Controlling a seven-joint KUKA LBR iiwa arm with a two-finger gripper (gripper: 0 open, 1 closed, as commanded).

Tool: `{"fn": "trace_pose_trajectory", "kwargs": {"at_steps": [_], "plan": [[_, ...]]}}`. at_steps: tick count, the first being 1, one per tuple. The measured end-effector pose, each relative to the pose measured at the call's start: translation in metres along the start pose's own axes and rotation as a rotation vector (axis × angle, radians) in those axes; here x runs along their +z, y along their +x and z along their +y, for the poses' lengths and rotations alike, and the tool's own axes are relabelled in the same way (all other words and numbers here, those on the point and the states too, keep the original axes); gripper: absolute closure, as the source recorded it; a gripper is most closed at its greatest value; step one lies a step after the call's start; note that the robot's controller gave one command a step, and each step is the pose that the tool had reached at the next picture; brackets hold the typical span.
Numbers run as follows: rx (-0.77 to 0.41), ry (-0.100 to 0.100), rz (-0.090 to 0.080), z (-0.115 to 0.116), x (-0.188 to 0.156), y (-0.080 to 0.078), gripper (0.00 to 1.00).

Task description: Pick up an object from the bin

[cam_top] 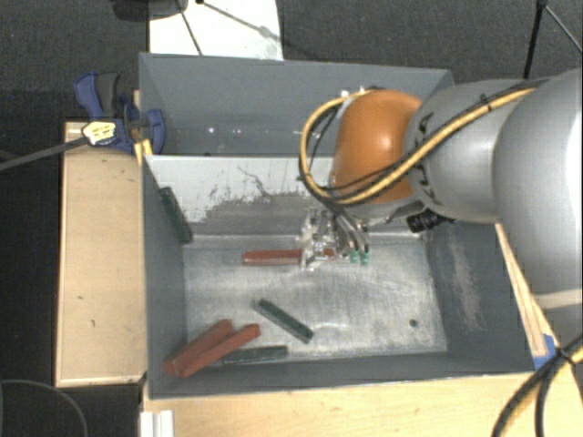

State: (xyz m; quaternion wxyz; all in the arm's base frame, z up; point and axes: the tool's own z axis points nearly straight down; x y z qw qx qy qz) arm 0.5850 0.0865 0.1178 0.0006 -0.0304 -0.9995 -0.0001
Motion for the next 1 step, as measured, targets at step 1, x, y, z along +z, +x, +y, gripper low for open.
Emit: {"fn": "trace_pose_trajectory", "kwargs": {"at_steps": [1], "plan": [[0.000,-0.002,-0.007,0.0003,-0.0141,-0.0022,1.00]]}}
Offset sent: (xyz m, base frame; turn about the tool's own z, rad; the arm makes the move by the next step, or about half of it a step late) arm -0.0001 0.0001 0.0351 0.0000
